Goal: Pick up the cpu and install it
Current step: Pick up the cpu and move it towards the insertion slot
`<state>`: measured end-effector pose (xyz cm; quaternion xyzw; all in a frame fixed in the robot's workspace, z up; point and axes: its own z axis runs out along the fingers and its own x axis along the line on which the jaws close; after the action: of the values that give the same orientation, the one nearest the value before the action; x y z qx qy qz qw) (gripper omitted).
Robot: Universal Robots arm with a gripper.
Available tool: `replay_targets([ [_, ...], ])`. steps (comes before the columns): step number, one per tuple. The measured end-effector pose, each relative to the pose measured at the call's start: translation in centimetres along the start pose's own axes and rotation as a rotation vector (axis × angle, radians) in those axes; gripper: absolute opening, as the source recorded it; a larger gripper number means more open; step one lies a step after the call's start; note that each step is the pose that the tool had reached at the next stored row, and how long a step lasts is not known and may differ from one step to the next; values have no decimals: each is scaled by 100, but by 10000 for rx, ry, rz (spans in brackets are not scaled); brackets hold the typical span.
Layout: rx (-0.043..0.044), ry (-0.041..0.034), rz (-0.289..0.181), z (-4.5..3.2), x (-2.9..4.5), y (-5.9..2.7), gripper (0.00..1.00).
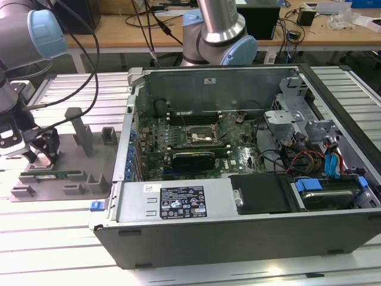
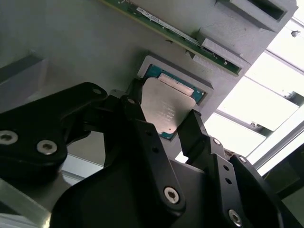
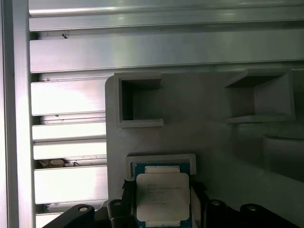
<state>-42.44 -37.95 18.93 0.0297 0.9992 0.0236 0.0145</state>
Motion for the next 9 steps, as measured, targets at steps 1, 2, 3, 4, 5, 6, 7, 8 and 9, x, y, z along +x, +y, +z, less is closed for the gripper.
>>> replay_targets([
  [1,0,0,0,0,0,0,54],
  [2,0,0,0,0,0,0,54],
  [3,0,-1,0,1,0,0,54],
  [4,0,-1,0,1,0,1,54],
  [5,0,-1,0,1,0,1,54],
  [6,0,-1,0,-1,0,1,54],
  [7,-2,-4,1,-19,-1,3,54],
  [8,-1,-2,1,-40,-1,3,54],
  [9,0,-1,1,-63,-2,4,54],
])
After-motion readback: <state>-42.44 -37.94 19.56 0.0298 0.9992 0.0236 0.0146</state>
